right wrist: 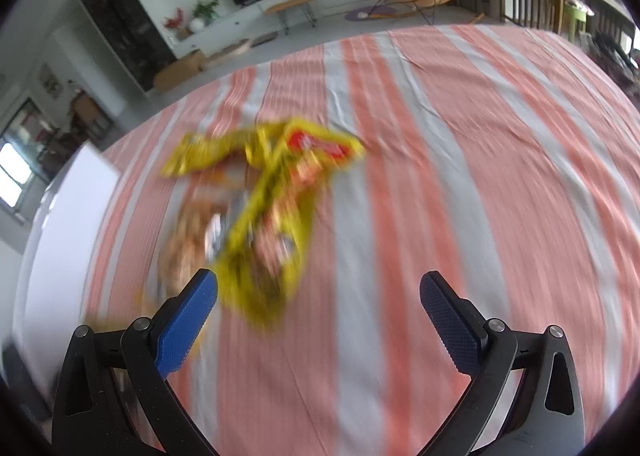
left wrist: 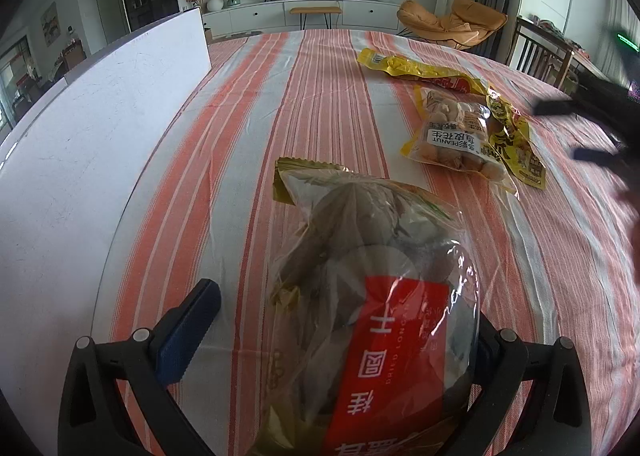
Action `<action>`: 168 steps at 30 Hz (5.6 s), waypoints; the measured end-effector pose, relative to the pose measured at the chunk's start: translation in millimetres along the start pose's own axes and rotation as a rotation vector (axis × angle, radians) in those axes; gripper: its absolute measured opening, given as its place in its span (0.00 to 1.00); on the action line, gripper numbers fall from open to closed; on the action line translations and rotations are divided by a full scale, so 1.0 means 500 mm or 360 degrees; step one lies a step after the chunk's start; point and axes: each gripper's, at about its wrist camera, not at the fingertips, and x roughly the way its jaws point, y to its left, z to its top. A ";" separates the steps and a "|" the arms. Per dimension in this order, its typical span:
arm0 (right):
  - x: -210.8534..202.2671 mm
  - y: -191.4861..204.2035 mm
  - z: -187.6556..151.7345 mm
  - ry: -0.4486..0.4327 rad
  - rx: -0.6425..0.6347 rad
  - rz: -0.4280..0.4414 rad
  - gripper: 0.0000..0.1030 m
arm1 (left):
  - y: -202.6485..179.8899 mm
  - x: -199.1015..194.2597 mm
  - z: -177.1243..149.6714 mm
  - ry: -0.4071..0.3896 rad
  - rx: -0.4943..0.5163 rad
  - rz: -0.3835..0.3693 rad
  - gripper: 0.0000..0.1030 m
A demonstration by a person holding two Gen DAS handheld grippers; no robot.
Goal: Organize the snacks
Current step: 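Grasp the yellow spicy-strip pack with right tool while left tool holds longan bag, then lift both packs and swing them toward the cardboard box, then open both tools over the box to drop longan bag and spicy-strip pack, then swing both tools back over the remaining snacks on the table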
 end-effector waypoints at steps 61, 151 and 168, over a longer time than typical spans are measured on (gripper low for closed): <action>-0.153 -0.165 -0.242 -0.0170 -0.0172 -0.0044 0.97 | -0.002 0.002 0.001 0.0001 0.0003 -0.0001 1.00; -0.127 -0.095 -0.266 -0.0135 -0.0470 -0.0331 0.90 | 0.110 -0.330 -0.037 -0.0345 -0.0089 -0.0438 1.00; -0.135 -0.118 -0.267 -0.0105 -0.0349 -0.0317 0.94 | -0.178 -0.059 -0.019 0.0007 0.0462 -0.0336 1.00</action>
